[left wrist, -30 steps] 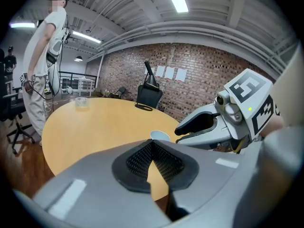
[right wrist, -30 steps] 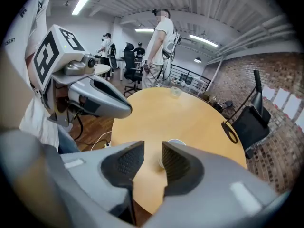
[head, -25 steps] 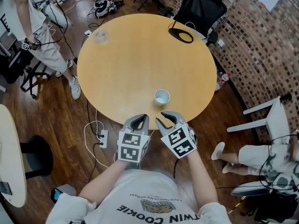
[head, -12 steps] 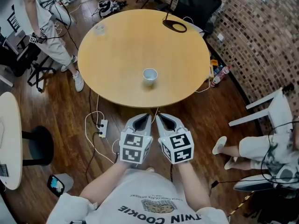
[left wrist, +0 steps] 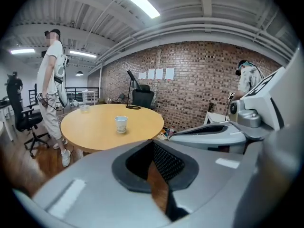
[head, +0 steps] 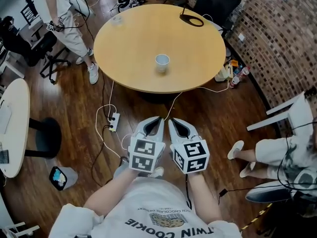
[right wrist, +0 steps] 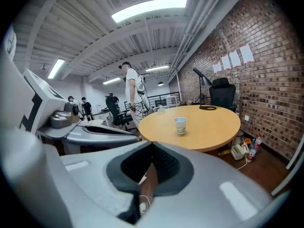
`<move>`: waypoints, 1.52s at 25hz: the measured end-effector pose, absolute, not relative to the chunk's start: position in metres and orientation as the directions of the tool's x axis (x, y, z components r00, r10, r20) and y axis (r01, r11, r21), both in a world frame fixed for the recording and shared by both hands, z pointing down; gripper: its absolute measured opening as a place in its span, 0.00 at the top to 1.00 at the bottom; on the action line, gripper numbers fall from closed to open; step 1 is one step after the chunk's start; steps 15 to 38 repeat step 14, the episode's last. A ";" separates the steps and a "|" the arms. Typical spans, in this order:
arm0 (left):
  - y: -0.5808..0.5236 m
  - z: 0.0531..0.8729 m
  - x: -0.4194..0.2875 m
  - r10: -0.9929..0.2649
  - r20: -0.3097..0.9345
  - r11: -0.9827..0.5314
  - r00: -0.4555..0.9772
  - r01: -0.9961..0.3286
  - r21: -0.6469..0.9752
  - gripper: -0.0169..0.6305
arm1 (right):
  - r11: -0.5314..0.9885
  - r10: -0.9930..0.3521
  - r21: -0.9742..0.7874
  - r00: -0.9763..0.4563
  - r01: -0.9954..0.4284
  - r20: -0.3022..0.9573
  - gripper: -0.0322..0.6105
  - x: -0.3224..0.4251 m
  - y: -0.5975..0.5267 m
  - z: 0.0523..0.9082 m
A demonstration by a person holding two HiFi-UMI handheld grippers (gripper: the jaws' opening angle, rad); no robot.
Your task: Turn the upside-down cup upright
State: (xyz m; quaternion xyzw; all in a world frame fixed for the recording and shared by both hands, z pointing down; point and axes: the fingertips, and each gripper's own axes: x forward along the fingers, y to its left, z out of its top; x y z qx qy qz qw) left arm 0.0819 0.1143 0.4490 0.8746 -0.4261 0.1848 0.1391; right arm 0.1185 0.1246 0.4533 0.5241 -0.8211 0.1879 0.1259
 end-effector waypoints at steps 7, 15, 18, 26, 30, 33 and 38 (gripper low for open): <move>0.143 0.452 0.065 -0.693 0.453 -0.592 0.560 -0.802 0.086 0.96 | 0.370 -0.817 -0.191 -0.416 -0.909 0.399 0.95 0.104 0.152 0.457; 0.145 0.444 0.060 -0.684 0.460 -0.597 0.566 -0.797 0.094 0.96 | 0.373 -0.814 -0.186 -0.417 -0.909 0.405 0.95 0.095 0.151 0.448; 0.145 0.444 0.060 -0.684 0.460 -0.597 0.566 -0.797 0.094 0.96 | 0.373 -0.814 -0.186 -0.417 -0.909 0.405 0.95 0.095 0.151 0.448; 0.145 0.444 0.060 -0.684 0.460 -0.597 0.566 -0.797 0.094 0.96 | 0.373 -0.814 -0.186 -0.417 -0.909 0.405 0.95 0.095 0.151 0.448; 0.145 0.444 0.060 -0.684 0.460 -0.597 0.566 -0.797 0.094 0.96 | 0.373 -0.814 -0.186 -0.417 -0.909 0.405 0.95 0.095 0.151 0.448; 0.145 0.444 0.060 -0.684 0.460 -0.597 0.566 -0.797 0.094 0.96 | 0.373 -0.814 -0.186 -0.417 -0.909 0.405 0.95 0.095 0.151 0.448; 0.145 0.444 0.060 -0.684 0.460 -0.597 0.566 -0.797 0.094 0.96 | 0.373 -0.814 -0.186 -0.417 -0.909 0.405 0.95 0.095 0.151 0.448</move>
